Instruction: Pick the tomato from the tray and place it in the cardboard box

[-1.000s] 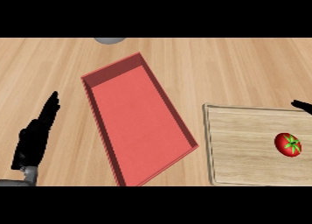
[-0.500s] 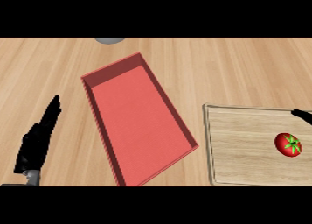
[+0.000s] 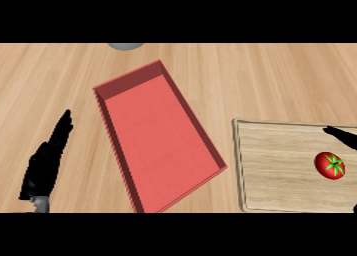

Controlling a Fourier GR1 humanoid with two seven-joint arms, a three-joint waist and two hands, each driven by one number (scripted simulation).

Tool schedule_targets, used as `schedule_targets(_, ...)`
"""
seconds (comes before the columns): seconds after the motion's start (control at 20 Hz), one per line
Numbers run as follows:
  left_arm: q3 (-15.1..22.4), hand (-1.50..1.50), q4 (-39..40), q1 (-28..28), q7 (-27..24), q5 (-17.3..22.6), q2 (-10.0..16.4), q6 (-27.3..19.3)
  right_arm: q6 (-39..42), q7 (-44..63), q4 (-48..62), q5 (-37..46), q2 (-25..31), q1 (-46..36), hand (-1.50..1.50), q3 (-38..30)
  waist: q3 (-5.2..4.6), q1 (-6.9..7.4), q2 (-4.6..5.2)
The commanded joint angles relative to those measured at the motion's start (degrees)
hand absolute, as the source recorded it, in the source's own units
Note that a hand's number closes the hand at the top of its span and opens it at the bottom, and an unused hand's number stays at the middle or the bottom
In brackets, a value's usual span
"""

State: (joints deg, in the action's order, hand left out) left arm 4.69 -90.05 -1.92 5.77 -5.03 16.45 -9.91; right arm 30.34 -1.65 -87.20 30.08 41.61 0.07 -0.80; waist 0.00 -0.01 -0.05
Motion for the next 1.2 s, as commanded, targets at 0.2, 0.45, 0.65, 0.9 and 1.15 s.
schedule_targets(0.2, -4.83, 0.00, 2.89, 3.49, -0.50, -0.39, -0.43, 3.78, 1.05, -2.74, 3.20, 4.75, -4.27, -1.82, -1.50, -3.15, 0.00, -0.01, 0.05)
schedule_targets(0.45, -5.90, 0.00, 1.16, 1.86, -0.14, -1.22, -0.51, 5.71, 2.97, -2.18, -0.03, 6.89, -5.92, 1.24, -1.50, -3.84, 0.00, -0.11, 0.00)
schedule_targets(0.65, -3.96, 0.00, 0.01, 0.71, -0.48, -3.19, -3.88, 4.33, -0.89, -8.29, 11.24, 11.59, -6.66, -4.26, -1.50, -3.06, 0.02, 0.21, 0.06)
schedule_targets(0.9, -5.88, 0.00, 1.80, 1.06, -2.43, -3.55, -3.21, 5.60, -3.15, -8.13, 10.01, 15.52, -9.39, -1.09, -1.50, -0.98, 0.02, 0.08, 0.05)
schedule_targets(1.15, -6.94, 0.00, 0.52, 2.49, 1.05, -4.48, -3.89, 5.72, -1.91, -12.36, 12.75, 15.03, -9.37, -2.70, 1.50, -2.99, 0.02, 0.05, 0.06)
